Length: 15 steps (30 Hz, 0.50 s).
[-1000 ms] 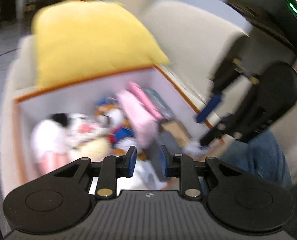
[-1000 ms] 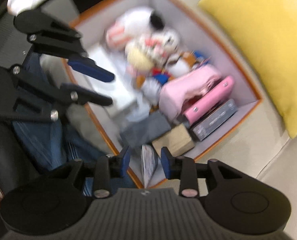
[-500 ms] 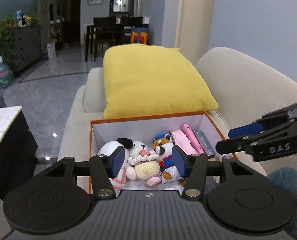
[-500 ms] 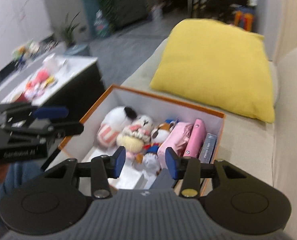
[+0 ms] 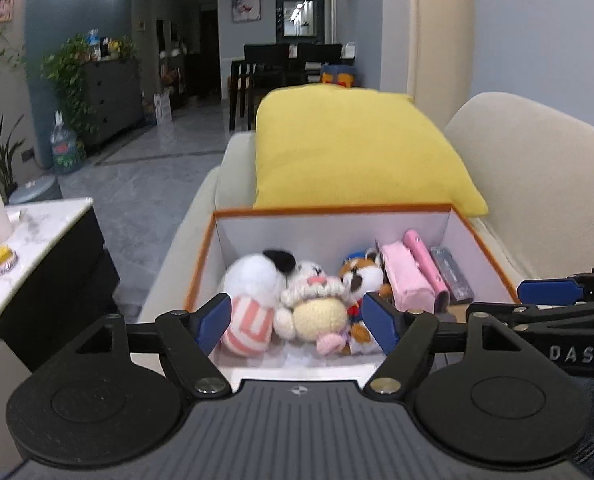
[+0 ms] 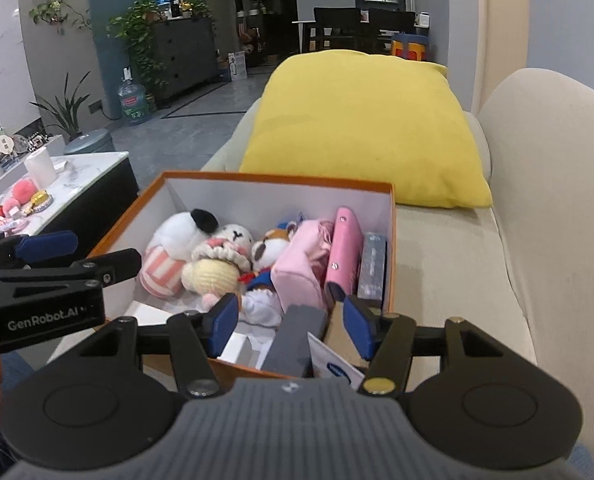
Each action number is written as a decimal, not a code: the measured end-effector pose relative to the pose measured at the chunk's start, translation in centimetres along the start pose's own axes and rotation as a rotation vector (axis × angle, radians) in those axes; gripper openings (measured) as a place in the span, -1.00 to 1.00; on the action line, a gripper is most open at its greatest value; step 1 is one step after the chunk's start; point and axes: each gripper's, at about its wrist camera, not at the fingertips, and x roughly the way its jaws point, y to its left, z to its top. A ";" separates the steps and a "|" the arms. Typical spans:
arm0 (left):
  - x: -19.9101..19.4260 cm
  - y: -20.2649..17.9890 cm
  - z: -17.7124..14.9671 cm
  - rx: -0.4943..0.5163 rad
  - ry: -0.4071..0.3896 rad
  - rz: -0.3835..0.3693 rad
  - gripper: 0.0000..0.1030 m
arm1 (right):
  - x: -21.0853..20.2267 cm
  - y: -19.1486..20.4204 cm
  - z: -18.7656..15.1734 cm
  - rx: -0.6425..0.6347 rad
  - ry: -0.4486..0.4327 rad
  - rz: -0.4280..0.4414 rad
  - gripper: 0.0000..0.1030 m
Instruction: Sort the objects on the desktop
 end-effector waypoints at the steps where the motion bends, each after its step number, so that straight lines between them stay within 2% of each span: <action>1: 0.1 -0.1 -0.2 0.001 0.006 -0.003 0.65 | 0.2 0.0 -0.3 -0.003 0.003 -0.002 0.23; 6: 0.8 -0.7 -1.3 0.016 0.033 0.037 0.65 | 1.0 0.1 -1.3 -0.007 0.007 0.007 0.23; 15: 2.2 -0.7 -2.3 0.015 0.093 0.022 0.66 | 2.5 -0.2 -2.0 0.001 0.020 0.012 0.24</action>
